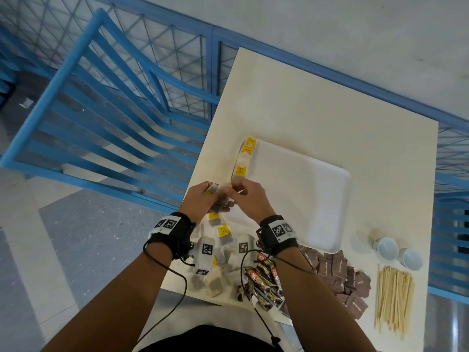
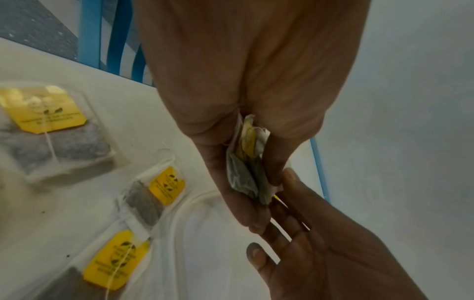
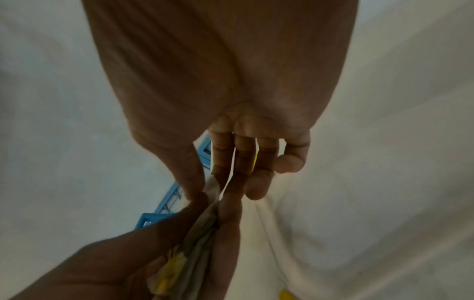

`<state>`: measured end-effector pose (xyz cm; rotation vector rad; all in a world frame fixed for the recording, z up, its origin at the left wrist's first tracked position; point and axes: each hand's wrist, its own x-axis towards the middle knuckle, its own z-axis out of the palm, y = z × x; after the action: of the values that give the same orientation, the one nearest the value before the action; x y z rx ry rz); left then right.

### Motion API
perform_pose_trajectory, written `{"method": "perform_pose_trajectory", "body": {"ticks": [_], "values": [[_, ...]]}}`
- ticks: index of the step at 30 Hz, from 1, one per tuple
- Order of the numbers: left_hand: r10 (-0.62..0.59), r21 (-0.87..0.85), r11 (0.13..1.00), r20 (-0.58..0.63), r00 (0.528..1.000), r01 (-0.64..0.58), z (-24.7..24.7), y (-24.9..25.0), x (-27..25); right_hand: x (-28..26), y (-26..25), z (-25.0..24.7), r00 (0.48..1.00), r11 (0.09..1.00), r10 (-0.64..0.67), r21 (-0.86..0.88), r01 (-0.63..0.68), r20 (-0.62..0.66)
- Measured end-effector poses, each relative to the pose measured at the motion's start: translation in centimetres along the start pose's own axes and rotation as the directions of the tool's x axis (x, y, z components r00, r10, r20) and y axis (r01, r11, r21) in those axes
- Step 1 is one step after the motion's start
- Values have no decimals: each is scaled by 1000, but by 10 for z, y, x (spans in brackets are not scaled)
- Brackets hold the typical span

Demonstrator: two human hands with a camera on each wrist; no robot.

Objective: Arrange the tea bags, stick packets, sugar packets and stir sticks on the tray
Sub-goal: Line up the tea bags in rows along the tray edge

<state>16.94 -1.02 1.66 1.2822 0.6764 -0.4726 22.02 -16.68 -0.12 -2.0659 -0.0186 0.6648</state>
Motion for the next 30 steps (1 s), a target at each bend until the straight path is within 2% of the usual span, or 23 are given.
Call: {"method": "perform_pose_trajectory", "body": {"ticks": [6,12,15,18,24,30], "values": [[-61,-20,998,-9,998,61,0,-8,-1,-1,4,2,994,995,64,82,-56,-90],[-62,-21,998,-27,998,62,1,-12,-1,-6,9,2,997,995,80,64,-79,-16],[-90,-41,995,-28,996,89,-1,-14,0,1,10,-1,991,995,92,49,-87,-95],[-99,-55,994,-51,994,96,-6,-16,0,12,13,-3,978,992,99,-52,-111,-185],[-20,33,999,-61,998,22,-15,-17,-3,22,14,-2,966,973,99,-179,-144,-237],[-5,29,1000,-72,997,7,-17,-20,-1,22,12,-1,944,981,110,-118,-153,-312]]}}
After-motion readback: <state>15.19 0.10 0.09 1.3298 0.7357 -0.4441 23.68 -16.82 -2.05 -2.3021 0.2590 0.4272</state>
